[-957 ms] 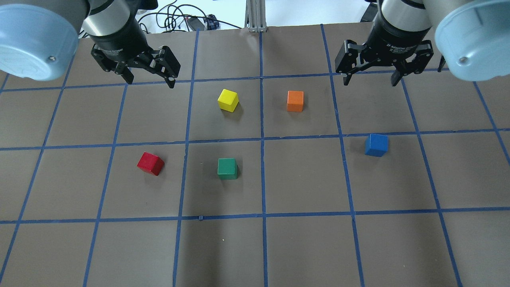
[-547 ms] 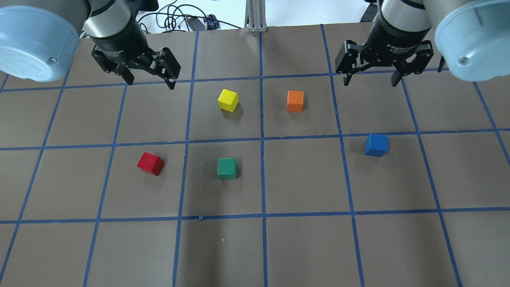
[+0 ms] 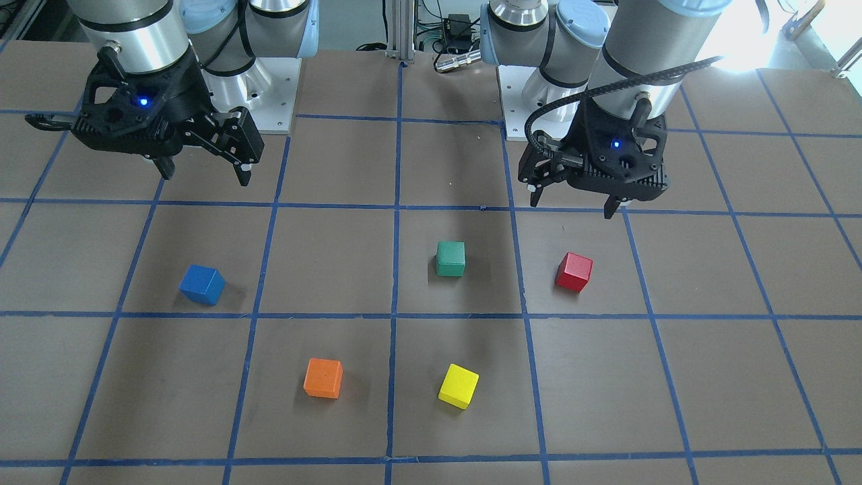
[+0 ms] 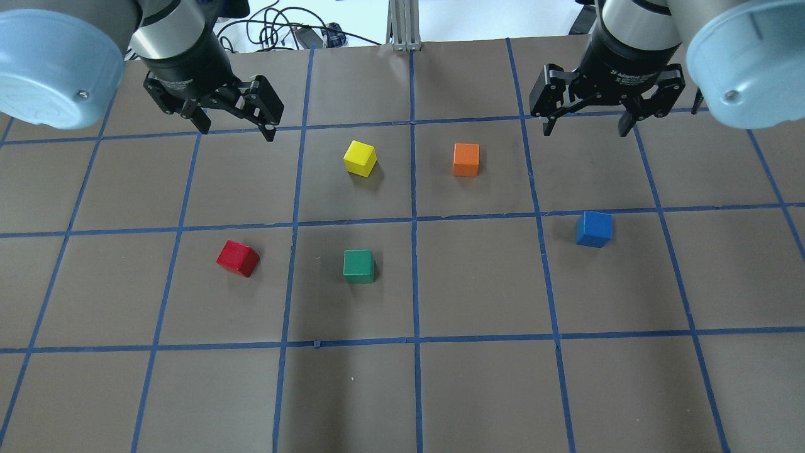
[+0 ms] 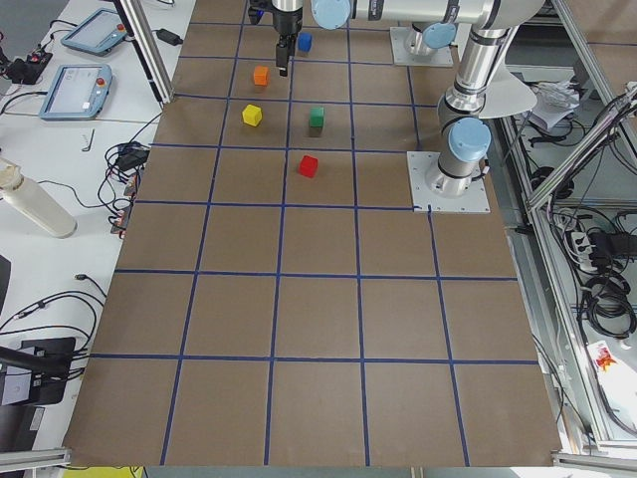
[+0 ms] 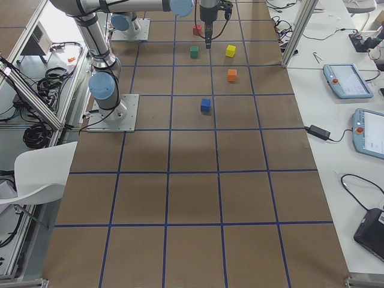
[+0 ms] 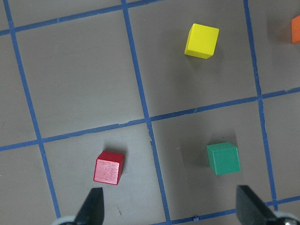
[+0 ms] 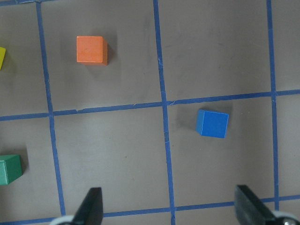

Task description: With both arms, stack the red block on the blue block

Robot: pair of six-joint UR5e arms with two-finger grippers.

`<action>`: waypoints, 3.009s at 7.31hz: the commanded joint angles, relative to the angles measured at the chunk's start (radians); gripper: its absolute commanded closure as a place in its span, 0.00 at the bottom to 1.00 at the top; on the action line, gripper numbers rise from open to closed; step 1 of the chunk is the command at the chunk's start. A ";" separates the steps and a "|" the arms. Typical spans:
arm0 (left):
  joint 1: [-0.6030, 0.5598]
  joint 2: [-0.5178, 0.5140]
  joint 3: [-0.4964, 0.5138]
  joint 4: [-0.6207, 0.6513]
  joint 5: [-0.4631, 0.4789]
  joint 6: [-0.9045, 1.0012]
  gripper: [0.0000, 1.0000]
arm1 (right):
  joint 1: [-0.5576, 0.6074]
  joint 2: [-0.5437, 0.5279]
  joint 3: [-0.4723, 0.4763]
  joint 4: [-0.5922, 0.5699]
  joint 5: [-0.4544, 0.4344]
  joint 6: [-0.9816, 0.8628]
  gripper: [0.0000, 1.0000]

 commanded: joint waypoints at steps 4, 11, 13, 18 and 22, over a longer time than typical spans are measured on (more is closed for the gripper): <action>0.093 0.029 -0.119 0.019 0.008 0.152 0.00 | 0.000 0.000 0.002 0.001 -0.009 -0.002 0.00; 0.226 -0.002 -0.593 0.569 0.011 0.494 0.00 | 0.002 0.000 0.002 -0.002 -0.006 0.002 0.00; 0.295 -0.015 -0.649 0.616 0.008 0.570 0.00 | 0.002 0.000 0.006 0.000 -0.006 0.002 0.00; 0.276 -0.090 -0.655 0.625 -0.003 0.459 0.00 | 0.002 0.000 0.003 0.001 -0.007 0.002 0.00; 0.231 -0.140 -0.652 0.699 0.008 0.336 0.54 | 0.002 0.000 0.005 0.001 -0.009 0.003 0.00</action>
